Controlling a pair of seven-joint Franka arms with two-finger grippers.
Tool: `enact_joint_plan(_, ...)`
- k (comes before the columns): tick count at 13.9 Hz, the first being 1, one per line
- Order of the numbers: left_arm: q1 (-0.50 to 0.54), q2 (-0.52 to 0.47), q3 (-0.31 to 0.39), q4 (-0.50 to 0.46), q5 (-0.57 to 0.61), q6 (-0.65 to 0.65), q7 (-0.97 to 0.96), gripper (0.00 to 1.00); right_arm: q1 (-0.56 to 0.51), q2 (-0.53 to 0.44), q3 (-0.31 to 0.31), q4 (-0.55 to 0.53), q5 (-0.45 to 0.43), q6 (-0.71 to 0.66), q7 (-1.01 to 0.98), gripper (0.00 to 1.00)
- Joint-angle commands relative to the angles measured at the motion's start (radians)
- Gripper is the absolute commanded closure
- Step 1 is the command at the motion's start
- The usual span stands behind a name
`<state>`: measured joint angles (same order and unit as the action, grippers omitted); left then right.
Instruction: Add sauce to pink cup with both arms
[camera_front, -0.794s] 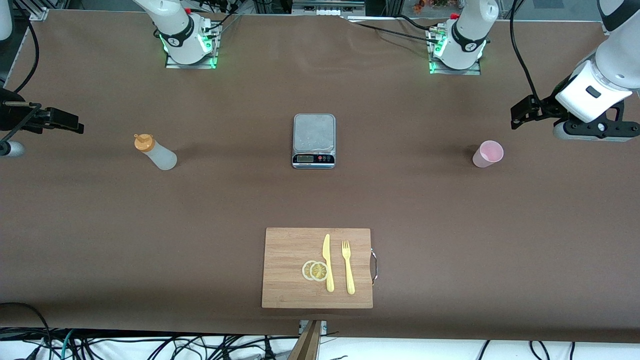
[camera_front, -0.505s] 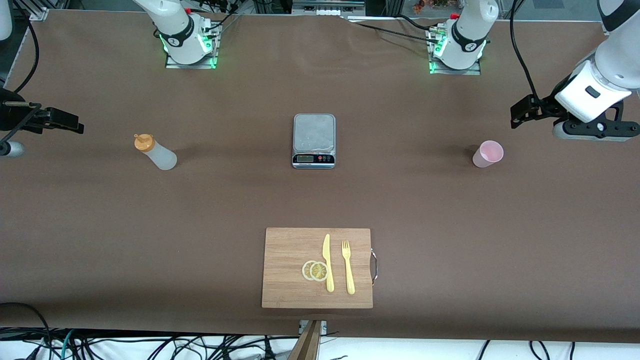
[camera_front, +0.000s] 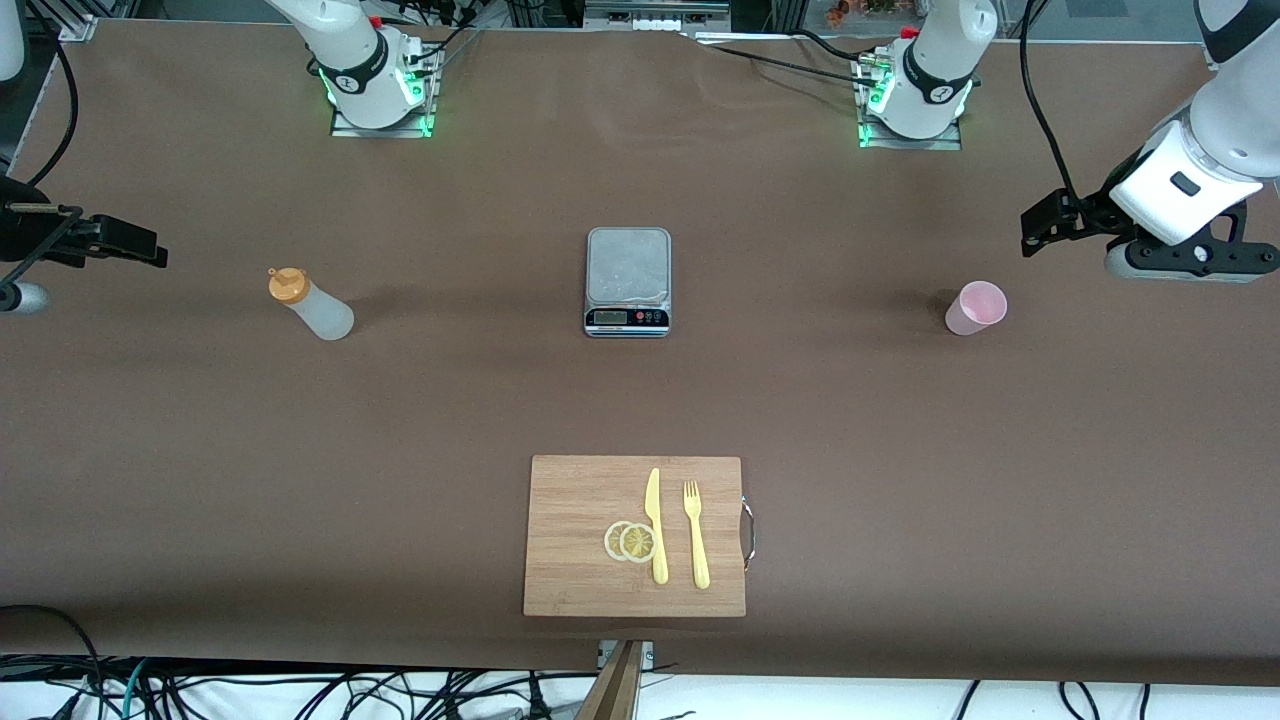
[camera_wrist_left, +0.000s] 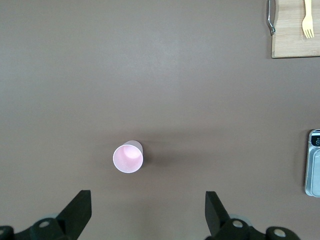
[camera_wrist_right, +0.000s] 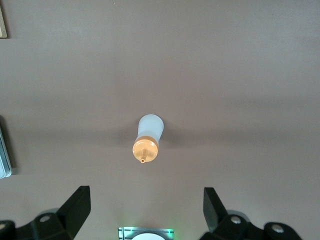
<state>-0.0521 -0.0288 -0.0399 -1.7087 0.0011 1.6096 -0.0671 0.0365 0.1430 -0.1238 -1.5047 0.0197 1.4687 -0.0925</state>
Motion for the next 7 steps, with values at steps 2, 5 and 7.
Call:
enact_joint_plan(2, 0.006, 0.015, 0.000, 0.029, -0.009, -0.022, 0.009, 0.00, -0.001, 0.004, 0.001, 0.015, -0.010, -0.002, 0.002, 0.00)
enact_joint_plan(5, 0.006, 0.017, 0.000, 0.031, -0.009, -0.022, 0.007, 0.00, -0.001, 0.004, 0.001, 0.015, -0.010, -0.002, 0.011, 0.00)
enact_joint_plan(7, 0.015, 0.017, 0.000, 0.031, -0.009, -0.022, 0.007, 0.00, 0.000, 0.004, 0.003, 0.015, -0.009, -0.002, 0.014, 0.00)
